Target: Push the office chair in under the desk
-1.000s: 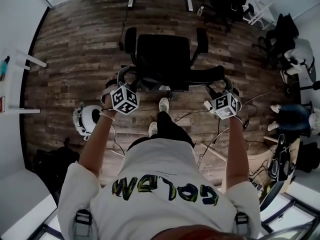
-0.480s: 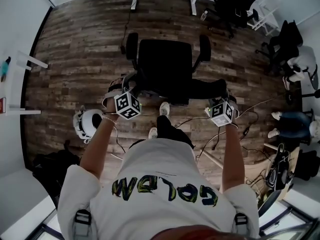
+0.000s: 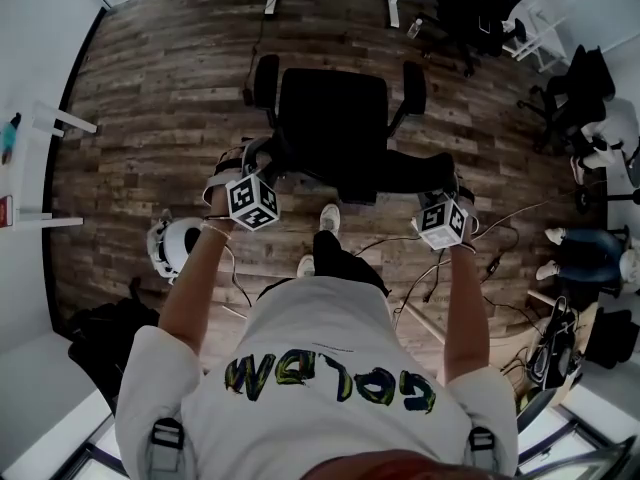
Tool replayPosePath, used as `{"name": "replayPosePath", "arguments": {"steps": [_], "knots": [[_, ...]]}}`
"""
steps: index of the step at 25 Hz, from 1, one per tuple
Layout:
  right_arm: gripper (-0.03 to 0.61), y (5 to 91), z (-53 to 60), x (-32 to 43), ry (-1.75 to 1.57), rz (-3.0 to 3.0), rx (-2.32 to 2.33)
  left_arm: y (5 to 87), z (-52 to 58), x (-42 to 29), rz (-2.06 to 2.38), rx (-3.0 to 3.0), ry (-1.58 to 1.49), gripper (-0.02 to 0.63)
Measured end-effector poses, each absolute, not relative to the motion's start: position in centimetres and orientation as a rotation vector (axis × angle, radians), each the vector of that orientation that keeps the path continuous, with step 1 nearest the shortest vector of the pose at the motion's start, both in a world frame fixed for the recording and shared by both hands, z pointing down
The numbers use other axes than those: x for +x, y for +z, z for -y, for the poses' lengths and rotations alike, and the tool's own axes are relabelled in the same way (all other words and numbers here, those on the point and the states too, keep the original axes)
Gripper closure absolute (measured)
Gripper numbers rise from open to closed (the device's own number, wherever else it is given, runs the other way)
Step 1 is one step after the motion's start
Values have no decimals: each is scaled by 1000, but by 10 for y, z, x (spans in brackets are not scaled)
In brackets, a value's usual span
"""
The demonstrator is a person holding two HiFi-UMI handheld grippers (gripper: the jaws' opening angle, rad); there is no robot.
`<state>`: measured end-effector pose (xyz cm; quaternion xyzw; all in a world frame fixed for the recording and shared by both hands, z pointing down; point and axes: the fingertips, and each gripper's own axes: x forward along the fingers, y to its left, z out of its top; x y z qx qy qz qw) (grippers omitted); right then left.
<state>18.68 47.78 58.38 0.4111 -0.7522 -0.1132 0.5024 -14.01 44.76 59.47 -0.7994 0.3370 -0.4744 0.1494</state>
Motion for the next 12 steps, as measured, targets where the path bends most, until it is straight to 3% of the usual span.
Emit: {"name": "replayPosePath", "arguments": {"steps": [12], "knots": [[365,584,-399,192,-273,1840,991,595,-367,-136,-998,-2292,-1404,370]]}}
